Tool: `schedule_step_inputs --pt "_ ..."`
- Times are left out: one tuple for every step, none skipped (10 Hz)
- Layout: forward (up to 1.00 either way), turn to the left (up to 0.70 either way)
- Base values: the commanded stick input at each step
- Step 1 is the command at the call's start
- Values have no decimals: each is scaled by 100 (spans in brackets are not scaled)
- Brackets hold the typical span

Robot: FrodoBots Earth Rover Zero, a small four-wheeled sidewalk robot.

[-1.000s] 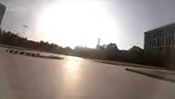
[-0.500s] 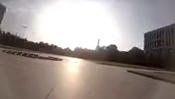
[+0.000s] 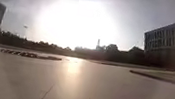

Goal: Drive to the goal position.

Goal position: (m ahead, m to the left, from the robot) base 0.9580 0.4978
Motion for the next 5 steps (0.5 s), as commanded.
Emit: schedule_step_inputs --pt "70 0" --pt "70 0" --pt "70 0" --pt "70 0" --pt "70 0"
